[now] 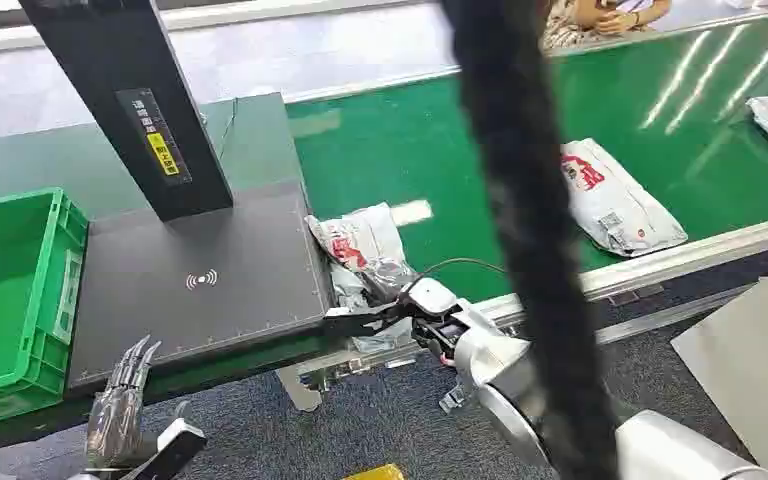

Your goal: Moved the parcel from conveyor to table for the left to box.

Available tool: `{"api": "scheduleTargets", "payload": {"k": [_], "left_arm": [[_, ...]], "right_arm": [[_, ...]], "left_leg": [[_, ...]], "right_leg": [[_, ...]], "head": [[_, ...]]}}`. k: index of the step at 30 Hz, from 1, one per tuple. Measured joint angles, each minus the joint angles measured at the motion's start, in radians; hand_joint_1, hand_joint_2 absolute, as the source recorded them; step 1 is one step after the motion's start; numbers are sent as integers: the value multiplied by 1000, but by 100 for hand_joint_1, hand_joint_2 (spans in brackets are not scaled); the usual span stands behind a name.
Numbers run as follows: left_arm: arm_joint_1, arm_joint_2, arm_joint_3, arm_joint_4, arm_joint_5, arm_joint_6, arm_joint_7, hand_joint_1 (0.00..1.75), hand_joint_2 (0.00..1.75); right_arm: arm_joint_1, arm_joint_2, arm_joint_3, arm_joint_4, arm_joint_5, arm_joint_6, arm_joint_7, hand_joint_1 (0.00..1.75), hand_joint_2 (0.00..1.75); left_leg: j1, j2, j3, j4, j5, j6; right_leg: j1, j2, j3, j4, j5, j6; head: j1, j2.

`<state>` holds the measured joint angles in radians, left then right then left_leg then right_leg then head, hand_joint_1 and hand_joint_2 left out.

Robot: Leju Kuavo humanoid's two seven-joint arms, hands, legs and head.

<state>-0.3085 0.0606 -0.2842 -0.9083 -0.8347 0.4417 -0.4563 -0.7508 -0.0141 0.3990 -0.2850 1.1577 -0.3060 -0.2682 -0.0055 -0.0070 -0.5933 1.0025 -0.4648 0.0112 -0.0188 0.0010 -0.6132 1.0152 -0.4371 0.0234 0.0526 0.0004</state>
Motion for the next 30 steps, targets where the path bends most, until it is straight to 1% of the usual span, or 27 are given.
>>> {"api": "scheduleTargets", "payload": {"k": [4, 11, 15, 21, 30], "left_arm": [[-2, -7, 0, 9, 5, 4, -13, 0, 0], [-14, -21, -3, 42, 23, 9, -31, 0, 0], [-30, -37, -5, 67, 35, 9, -45, 0, 0], [-60, -56, -7, 103, 47, 9, -46, 0, 0], [-45, -57, -7, 108, 74, 9, -46, 0, 0]], "right_arm": [[12, 11, -63, 0, -69, -33, -66, 175, 175], [17, 26, -127, -3, -113, -109, -120, 175, 175], [14, 36, -163, -14, -171, -141, -162, 175, 175], [-17, 60, -217, -38, -258, -139, -251, 175, 175], [-77, 90, -277, -73, -389, -87, -321, 175, 175]], "left_leg": [[0, 0, -1, 0, 0, 0], [0, 0, -2, 0, 0, 0], [0, 0, -3, 0, 0, 0], [0, 1, -4, 0, 0, 0], [0, 1, -5, 0, 0, 0]], "right_leg": [[0, 0, -1, 0, 0, 0], [0, 0, -1, 0, 0, 0], [0, 0, -2, 0, 0, 0], [0, 1, -4, 1, 1, 0], [0, 2, -5, 1, 0, 0]], "head": [[0, 0], [0, 0], [0, 0], [0, 0], [0, 0]]}}
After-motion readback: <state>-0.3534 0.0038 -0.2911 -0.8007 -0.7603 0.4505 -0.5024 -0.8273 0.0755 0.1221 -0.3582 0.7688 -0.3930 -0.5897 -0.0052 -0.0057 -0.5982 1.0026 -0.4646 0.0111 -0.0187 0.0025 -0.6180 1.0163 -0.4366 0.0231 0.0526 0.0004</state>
